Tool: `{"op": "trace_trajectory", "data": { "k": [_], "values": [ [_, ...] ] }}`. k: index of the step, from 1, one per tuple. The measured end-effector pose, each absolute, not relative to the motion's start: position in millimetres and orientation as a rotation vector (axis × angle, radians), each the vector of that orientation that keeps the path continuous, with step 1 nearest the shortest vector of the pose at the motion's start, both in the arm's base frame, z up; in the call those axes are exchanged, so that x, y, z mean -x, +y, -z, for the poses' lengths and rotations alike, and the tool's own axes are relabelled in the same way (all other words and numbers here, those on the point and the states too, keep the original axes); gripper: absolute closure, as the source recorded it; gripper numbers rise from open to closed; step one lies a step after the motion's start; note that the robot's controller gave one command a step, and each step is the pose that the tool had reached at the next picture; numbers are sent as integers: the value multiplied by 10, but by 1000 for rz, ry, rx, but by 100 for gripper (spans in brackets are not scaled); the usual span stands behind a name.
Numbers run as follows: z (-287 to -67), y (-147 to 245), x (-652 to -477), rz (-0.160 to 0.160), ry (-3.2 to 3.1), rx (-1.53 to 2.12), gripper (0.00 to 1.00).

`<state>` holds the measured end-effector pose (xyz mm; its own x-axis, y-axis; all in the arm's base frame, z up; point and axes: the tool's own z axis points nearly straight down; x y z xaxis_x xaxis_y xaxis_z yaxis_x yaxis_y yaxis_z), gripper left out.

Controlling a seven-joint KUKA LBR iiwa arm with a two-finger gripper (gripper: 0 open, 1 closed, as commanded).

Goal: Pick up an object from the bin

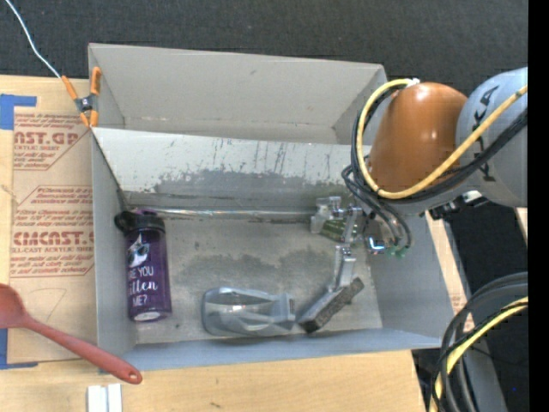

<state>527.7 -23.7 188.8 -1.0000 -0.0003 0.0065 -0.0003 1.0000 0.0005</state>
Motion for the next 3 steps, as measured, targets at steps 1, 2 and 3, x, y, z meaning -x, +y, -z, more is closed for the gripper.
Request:
{"op": "trace_trajectory", "data": {
  "k": [1, 2, 3],
  "values": [
    [-1933, -236, -5293, 0, -3143, -2, 0],
    [-1278, -219, -5372, 0, -3136, -207, 0],
    [-863, -224, -5106, -1, -3149, -50, 0]
  ]
}}
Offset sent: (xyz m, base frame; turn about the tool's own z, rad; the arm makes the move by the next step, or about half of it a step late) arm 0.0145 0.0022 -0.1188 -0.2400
